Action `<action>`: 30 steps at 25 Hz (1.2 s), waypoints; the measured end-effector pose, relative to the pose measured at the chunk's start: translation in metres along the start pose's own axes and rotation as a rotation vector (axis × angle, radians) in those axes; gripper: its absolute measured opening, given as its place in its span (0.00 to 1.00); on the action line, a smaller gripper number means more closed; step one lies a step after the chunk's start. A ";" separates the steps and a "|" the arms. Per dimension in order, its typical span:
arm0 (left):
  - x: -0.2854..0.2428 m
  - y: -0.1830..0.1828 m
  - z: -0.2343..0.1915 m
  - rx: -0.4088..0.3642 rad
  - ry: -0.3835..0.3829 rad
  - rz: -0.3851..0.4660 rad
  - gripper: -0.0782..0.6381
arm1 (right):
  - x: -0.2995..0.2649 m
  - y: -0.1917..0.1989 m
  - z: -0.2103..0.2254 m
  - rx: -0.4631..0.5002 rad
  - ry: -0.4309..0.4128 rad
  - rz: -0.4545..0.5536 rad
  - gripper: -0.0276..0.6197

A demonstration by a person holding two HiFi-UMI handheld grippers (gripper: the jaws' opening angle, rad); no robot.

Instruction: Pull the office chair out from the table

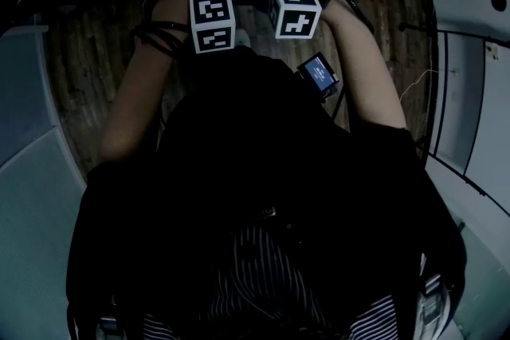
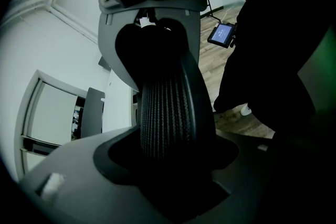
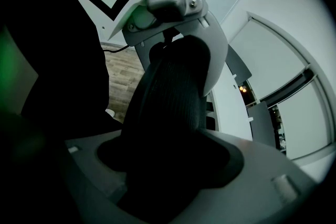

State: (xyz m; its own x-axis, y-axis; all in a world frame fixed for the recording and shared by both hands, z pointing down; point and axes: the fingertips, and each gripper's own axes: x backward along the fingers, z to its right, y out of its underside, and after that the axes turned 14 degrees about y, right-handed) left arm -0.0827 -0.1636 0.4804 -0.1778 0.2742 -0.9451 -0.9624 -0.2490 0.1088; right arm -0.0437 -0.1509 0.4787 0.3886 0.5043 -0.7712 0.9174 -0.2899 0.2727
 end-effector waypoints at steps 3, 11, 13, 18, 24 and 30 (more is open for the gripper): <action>0.009 0.000 0.035 -0.005 -0.004 -0.004 0.55 | 0.013 -0.017 -0.029 -0.001 0.002 0.005 0.55; 0.032 -0.007 0.104 0.000 -0.034 -0.002 0.53 | 0.044 -0.049 -0.088 0.006 -0.007 -0.002 0.55; 0.037 -0.010 0.120 -0.003 -0.043 -0.003 0.52 | 0.052 -0.055 -0.101 0.005 -0.007 -0.004 0.55; 0.047 -0.017 0.154 0.000 -0.047 -0.011 0.52 | 0.070 -0.067 -0.130 0.004 -0.006 -0.003 0.55; 0.057 -0.040 0.199 0.015 -0.089 -0.023 0.52 | 0.097 -0.071 -0.175 0.025 -0.007 0.003 0.55; 0.069 -0.064 0.237 0.056 -0.091 -0.045 0.52 | 0.125 -0.071 -0.208 0.058 0.000 0.038 0.55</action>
State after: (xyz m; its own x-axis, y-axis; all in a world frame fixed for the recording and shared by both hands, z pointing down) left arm -0.0824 0.0908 0.4813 -0.1493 0.3678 -0.9178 -0.9794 -0.1825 0.0862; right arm -0.0421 0.1021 0.4823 0.4229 0.4918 -0.7611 0.8954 -0.3557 0.2677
